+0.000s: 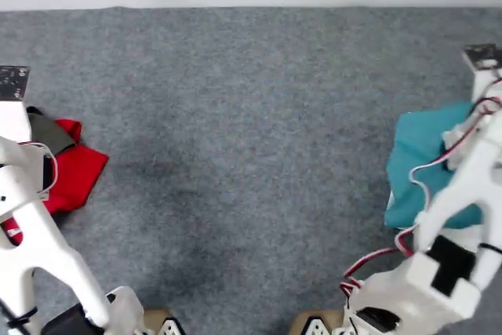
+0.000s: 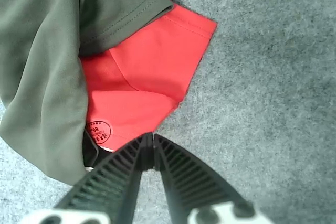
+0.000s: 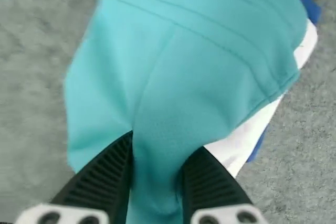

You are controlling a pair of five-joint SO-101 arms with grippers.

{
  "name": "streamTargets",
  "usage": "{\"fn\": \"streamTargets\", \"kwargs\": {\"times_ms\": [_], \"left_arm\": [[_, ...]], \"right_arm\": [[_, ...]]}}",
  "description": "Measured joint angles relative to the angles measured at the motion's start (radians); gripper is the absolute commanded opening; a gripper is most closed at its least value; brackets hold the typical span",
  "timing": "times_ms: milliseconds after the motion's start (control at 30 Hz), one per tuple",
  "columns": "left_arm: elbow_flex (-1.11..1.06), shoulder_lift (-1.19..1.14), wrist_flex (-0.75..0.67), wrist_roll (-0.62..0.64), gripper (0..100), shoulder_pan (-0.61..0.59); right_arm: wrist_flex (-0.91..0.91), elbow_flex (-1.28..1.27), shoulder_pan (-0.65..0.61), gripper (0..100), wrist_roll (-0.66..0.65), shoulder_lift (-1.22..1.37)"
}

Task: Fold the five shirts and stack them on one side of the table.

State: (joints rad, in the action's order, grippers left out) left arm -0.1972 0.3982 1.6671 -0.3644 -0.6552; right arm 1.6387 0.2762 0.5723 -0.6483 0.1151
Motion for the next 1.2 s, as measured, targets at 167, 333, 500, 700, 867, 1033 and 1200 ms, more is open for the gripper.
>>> {"fn": "streamTargets", "kwargs": {"times_ms": [167,333,500,700,867,1033,1200], "left_arm": [[0.000,0.000,0.000,0.000,0,0.000],[0.000,0.000,0.000,0.000,0,0.000],[0.000,0.000,0.000,0.000,0,0.000],[0.000,0.000,0.000,0.000,0,0.000],[0.000,0.000,0.000,0.000,0,0.000],[0.000,0.000,0.000,0.000,0,0.000],[0.000,0.000,0.000,0.000,0,0.000]], "right_arm": [[-0.041,0.000,0.054,24.3,-0.034,0.107],[-0.041,0.002,0.084,27.6,0.028,0.109],[0.026,0.081,0.086,25.7,0.034,0.043],[0.101,0.101,0.046,0.5,0.034,-0.015],[0.018,0.103,0.068,0.8,0.032,0.051],[-0.135,0.103,0.155,0.9,-0.014,0.209],[-0.264,0.101,0.178,0.9,-0.028,0.368]]}}
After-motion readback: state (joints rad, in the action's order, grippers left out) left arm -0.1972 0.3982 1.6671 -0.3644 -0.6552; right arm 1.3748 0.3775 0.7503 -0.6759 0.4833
